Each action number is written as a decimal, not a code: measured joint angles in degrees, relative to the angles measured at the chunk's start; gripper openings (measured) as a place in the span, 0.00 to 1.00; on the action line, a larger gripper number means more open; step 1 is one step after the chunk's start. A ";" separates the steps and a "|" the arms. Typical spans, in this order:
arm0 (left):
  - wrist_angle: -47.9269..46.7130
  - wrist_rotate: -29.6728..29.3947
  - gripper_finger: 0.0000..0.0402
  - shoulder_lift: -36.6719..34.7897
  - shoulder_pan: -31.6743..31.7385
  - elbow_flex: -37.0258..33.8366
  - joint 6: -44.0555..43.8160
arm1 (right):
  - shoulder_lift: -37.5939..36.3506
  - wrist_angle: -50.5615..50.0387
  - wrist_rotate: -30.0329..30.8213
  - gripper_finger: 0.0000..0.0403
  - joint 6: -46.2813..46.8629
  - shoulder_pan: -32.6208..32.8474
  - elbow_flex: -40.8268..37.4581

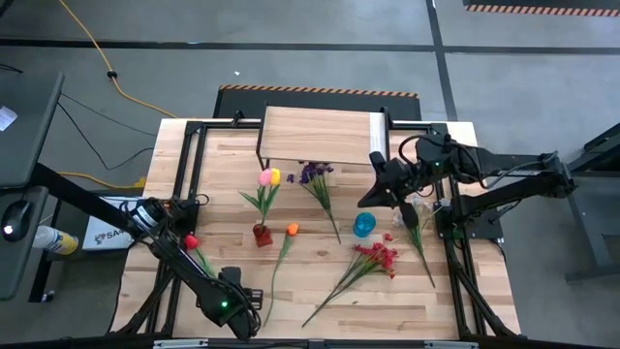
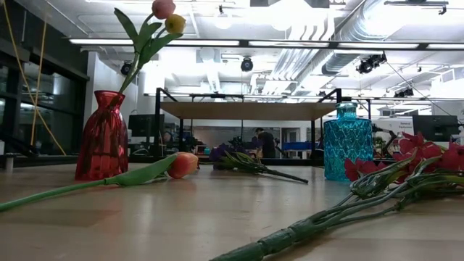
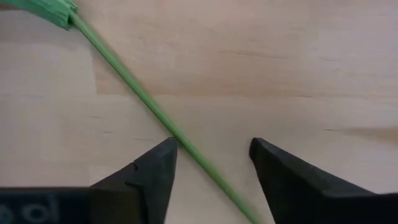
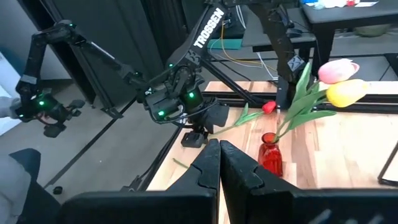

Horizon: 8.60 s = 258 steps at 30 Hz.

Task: Pick and place flowers into a vace then onto a shelf
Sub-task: Put the red flower into the red vase

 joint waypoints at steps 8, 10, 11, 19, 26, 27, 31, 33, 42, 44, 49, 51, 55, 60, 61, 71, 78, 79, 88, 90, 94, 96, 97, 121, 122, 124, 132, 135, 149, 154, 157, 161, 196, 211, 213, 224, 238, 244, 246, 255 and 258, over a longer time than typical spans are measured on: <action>0.69 -0.33 0.37 0.18 1.18 0.00 0.89 | 0.00 -0.01 0.03 0.00 -0.01 1.65 0.00; 1.04 -0.44 0.29 0.20 1.75 0.00 1.17 | 0.00 0.00 0.03 0.00 -0.02 1.72 0.00; 1.10 -0.28 0.25 0.20 1.84 0.00 1.23 | 0.00 0.00 0.04 0.00 -0.02 1.72 0.00; 1.16 -1.09 0.06 0.20 1.82 0.02 1.16 | 0.00 -0.02 0.04 0.00 -0.02 1.72 0.00; 0.83 -0.45 0.05 0.20 1.84 0.18 0.80 | 0.00 -0.04 0.04 0.00 -0.02 1.72 0.00; 0.23 -0.37 0.05 0.20 1.84 0.54 0.70 | 0.00 -0.04 0.04 0.00 -0.02 1.72 0.00; -4.13 0.01 0.05 0.82 1.86 3.49 0.59 | 0.00 -0.04 0.05 0.00 -0.04 1.70 0.00; -7.00 -0.07 0.05 1.06 1.86 5.48 0.59 | 0.00 -0.04 0.35 0.00 -0.41 1.63 0.00; -25.58 1.59 0.05 1.28 1.80 13.19 0.43 | 0.00 -0.03 1.92 0.00 -2.35 1.63 0.00; -28.30 1.21 0.05 1.11 1.72 14.88 0.40 | 0.00 -0.02 2.93 0.00 -2.27 1.63 0.00; -35.49 0.41 0.05 1.11 1.73 18.75 0.35 | 0.00 -0.02 3.08 0.00 -2.25 1.63 0.00; -35.44 0.07 0.05 1.05 1.75 19.85 0.36 | 0.00 -0.04 3.08 0.00 -2.25 1.63 0.00; -35.59 -1.43 0.05 -0.15 1.75 19.81 0.15 | 0.00 -0.02 3.08 0.00 -2.31 1.63 0.00; -35.59 -5.09 0.05 -2.47 1.77 19.82 0.20 | 0.00 -0.02 3.08 0.00 -2.36 1.63 0.00; -35.63 -5.85 0.05 -3.13 1.78 19.83 0.20 | 0.00 -0.02 3.08 0.00 -2.36 1.63 0.00; -35.56 -13.98 0.05 -11.84 1.77 20.48 0.65 | 0.00 -0.04 3.08 0.00 -2.01 1.63 0.00; -35.66 -25.09 0.05 -17.31 0.77 20.06 0.71 | -0.01 -0.04 3.08 0.00 -2.01 1.63 0.00; -35.53 -25.68 0.05 -17.93 0.47 20.06 0.88 | 0.00 -0.04 3.08 0.00 -2.01 1.63 0.00; -35.77 -40.36 0.05 -24.75 -1.33 19.98 3.08 | -0.02 -0.04 3.08 0.00 -2.01 1.63 0.00; -35.61 -45.53 0.05 -26.17 -1.35 19.98 4.66 | -0.02 -0.04 3.08 0.00 -2.01 1.63 0.00; -35.73 -54.82 0.05 -29.71 -1.22 19.98 10.38 | -0.02 -0.04 3.08 0.00 -2.01 1.63 0.00; -35.65 -59.68 0.05 -31.29 -1.22 19.98 13.63 | -0.02 -0.05 3.08 0.00 -2.01 1.63 0.00; -35.63 -61.71 0.05 -31.95 -1.22 19.98 15.55 | -0.02 -0.04 3.08 0.00 -1.99 1.63 0.00; -35.58 -86.25 0.05 -30.60 -2.78 16.27 52.97 | -0.02 -0.09 3.10 0.00 -1.99 1.65 0.00; -35.57 -87.10 0.05 -30.60 -2.92 14.76 50.40 | -0.02 -0.09 3.10 0.00 -1.99 1.65 0.00; -35.56 -88.44 0.05 -30.58 -3.53 11.39 45.42 | -0.02 -0.08 3.10 0.00 -1.99 1.65 0.00; -35.22 -93.70 0.05 -30.56 -5.02 -0.24 28.60 | -0.02 -0.07 3.10 0.00 -1.99 1.65 0.00; -35.19 -93.70 0.05 -30.56 -4.98 -3.25 24.83 | -0.02 -0.07 3.10 0.00 -1.99 1.65 0.00; -28.27 -93.85 0.05 -30.58 -4.98 -14.27 20.09 | -0.02 -0.04 7.09 0.00 -1.98 1.63 0.00; -22.14 -93.86 0.05 -30.58 -4.94 -18.33 20.09 | -0.02 -0.01 9.19 0.00 -1.97 1.63 0.00; -18.44 -93.85 0.05 -30.58 -3.36 -20.25 20.31 | -0.02 0.00 9.35 0.00 -1.98 1.63 0.00; -13.06 -93.70 0.05 -30.55 -0.60 -21.42 24.00 | -0.02 0.00 9.35 0.00 -1.98 1.63 0.00; 12.94 -92.94 0.05 -28.52 0.27 -30.91 36.63 | -0.02 0.06 9.79 0.00 -2.44 1.63 0.00; 13.13 -83.36 0.08 -28.35 0.27 -30.91 36.44 | 0.07 2.16 11.03 0.00 -2.53 1.59 0.00; 13.09 -81.90 0.10 -28.35 0.27 -30.91 36.42 | 0.11 2.14 11.03 0.00 -2.49 1.59 0.00; 14.10 -79.62 0.21 -28.35 0.27 -30.91 36.39 | 0.11 2.14 11.03 0.00 -2.45 1.59 -0.02; 14.49 -75.93 0.23 -28.35 0.24 -30.88 35.10 | 0.11 2.14 11.01 0.00 -2.44 1.59 0.00; 14.46 -75.95 0.23 -28.35 0.24 -30.88 35.09 | 0.11 2.14 10.79 0.00 -2.43 1.59 0.00; 14.45 -76.23 0.24 -28.35 0.24 -30.88 35.10 | 0.11 2.14 10.73 0.00 -2.43 1.59 0.00; 13.89 -76.61 0.32 -28.35 0.24 -30.88 35.13 | 0.11 2.12 10.62 0.00 -2.43 1.59 0.00; 13.75 -76.61 0.36 -28.35 0.24 -30.88 36.77 | 0.11 2.12 10.62 0.00 -2.43 1.60 0.00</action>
